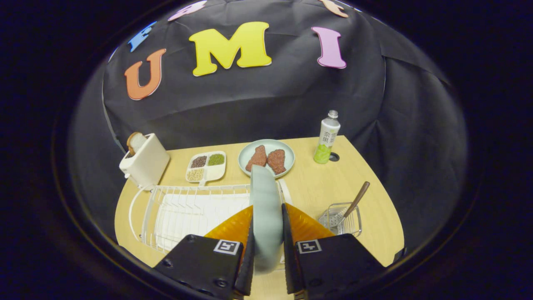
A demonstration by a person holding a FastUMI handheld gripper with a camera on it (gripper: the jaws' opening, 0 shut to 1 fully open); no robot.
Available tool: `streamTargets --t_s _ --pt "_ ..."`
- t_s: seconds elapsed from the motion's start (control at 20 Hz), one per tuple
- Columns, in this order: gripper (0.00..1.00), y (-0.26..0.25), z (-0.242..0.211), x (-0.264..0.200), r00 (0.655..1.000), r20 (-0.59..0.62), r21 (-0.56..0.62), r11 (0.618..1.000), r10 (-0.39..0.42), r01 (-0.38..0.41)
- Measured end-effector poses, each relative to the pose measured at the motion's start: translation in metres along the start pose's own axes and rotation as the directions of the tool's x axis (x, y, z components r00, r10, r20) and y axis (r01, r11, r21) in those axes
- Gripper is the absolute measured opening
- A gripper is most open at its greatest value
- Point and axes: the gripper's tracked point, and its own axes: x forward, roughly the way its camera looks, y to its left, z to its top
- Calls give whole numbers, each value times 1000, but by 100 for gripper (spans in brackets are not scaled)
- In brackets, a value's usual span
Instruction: Take the plate from the dish rack, then take the spoon from the basket and place it into the plate.
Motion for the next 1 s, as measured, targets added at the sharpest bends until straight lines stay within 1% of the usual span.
streamTargets --t_s 0.1,0.15,0.2,0.25,0.3,0.35,0.4,0.55,0.7,0.8,0.9,1.0 --pt "36 -10 8 -12 999 44 3 1000 -4 4" --pt "33 -12 8 -18 998 59 3 1000 12 -12" --pt "30 -10 4 -26 997 64 4 999 49 -49" --pt "25 -5 -3 -37 992 61 11 994 112 -112" --pt "23 0 -13 -48 984 51 31 984 172 -173" --pt "21 -1 -24 -54 974 40 50 973 223 -225" --pt "21 -4 -37 -60 965 32 59 963 261 -262" --pt "20 -19 -81 -68 948 9 85 945 318 -317" --pt "18 -29 -131 -70 921 -19 112 916 389 -385" --pt "17 -38 -168 -65 907 -41 157 899 420 -409" --pt "17 -46 -202 -53 896 -61 224 881 439 -417" --pt "16 -49 -229 -41 881 -73 283 857 468 -432"
